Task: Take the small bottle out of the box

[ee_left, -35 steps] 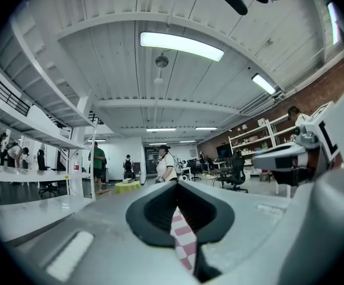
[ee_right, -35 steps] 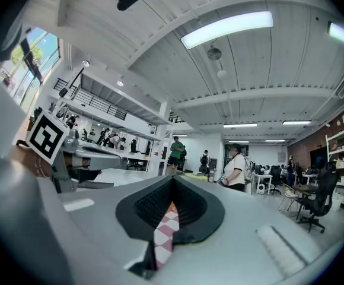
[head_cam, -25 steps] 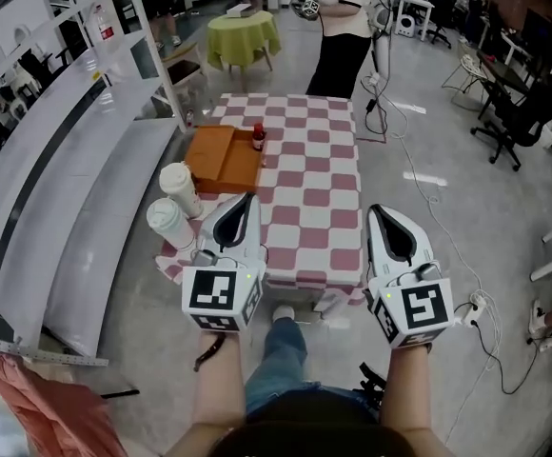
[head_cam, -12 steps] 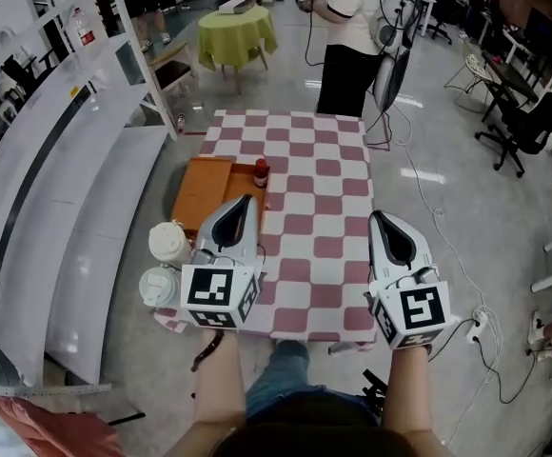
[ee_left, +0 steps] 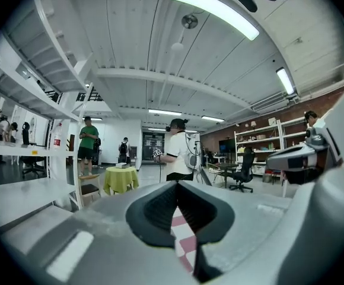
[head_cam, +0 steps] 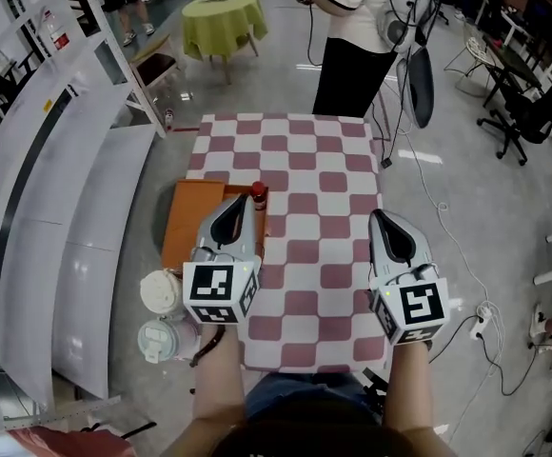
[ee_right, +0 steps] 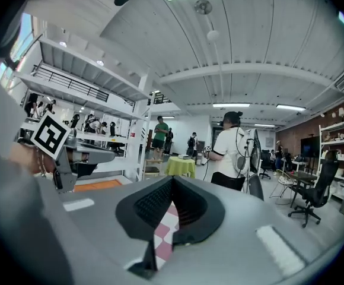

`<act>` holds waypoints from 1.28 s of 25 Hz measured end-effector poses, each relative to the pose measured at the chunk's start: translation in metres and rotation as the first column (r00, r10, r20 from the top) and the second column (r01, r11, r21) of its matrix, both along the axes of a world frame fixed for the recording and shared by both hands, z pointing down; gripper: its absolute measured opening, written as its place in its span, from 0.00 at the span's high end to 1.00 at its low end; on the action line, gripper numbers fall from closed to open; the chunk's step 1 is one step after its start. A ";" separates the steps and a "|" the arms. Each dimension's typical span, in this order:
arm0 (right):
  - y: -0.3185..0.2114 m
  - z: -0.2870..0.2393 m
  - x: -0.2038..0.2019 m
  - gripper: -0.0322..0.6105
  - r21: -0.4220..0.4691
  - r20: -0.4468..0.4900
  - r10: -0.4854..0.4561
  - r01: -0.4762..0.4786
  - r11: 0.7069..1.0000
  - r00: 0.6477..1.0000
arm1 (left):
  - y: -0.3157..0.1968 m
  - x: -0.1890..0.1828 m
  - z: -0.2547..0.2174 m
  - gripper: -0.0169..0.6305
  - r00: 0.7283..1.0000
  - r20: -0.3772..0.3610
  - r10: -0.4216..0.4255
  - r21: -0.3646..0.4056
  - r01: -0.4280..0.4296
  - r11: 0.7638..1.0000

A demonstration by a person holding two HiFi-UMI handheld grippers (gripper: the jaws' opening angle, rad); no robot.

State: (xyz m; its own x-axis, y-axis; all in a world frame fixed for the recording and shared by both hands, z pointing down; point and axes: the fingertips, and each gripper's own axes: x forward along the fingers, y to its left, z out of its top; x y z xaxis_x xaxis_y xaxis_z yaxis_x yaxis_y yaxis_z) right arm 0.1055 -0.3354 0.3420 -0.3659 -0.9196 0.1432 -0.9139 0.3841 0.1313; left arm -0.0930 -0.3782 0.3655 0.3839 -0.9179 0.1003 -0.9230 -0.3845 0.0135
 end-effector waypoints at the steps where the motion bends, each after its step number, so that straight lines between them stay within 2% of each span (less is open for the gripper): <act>1: -0.006 0.004 0.001 0.95 -0.008 0.001 0.003 -0.003 1.000 1.000 | -0.006 -0.001 0.004 0.97 1.000 0.004 -0.004 -0.008 0.004 1.000; 3: -0.016 0.010 0.002 0.95 -0.022 0.005 0.004 -0.004 1.000 1.000 | -0.017 -0.001 0.012 0.97 1.000 0.013 -0.008 -0.026 0.008 1.000; 4: -0.021 0.013 0.003 0.95 -0.029 0.008 0.002 -0.002 1.000 1.000 | -0.021 -0.001 0.016 0.86 1.000 0.019 -0.010 -0.036 0.010 0.999; 5: -0.024 0.015 0.004 0.95 -0.035 0.013 -0.002 0.002 0.999 1.000 | -0.024 0.000 0.020 0.80 1.000 0.027 -0.014 -0.046 0.016 0.999; 11: -0.046 0.034 0.001 0.95 -0.068 0.058 -0.033 0.037 0.997 0.998 | -0.037 0.002 0.057 0.79 0.997 0.080 -0.018 -0.114 0.027 0.993; 22: -0.076 0.101 -0.004 0.95 -0.181 0.031 -0.067 0.072 0.981 0.997 | -0.077 -0.008 0.134 0.79 0.993 0.115 -0.022 -0.249 0.050 0.967; 27: -0.089 0.126 -0.009 0.95 -0.214 0.025 -0.074 0.078 0.974 0.997 | -0.095 -0.003 0.160 0.72 0.990 0.139 0.017 -0.304 0.027 0.952; 32: -0.103 0.141 -0.005 0.95 -0.234 0.024 -0.064 0.068 0.970 0.998 | -0.107 0.001 0.184 0.71 0.984 0.172 0.034 -0.344 0.028 0.939</act>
State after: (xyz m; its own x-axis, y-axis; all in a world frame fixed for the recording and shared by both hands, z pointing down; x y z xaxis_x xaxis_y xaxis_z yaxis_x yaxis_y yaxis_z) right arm 0.1000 -0.4386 0.4827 -0.4288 -0.8348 0.3454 -0.8867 0.4621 0.0162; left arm -0.0917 -0.4850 0.5493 0.3352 -0.8140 0.4743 -0.9216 -0.3879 -0.0143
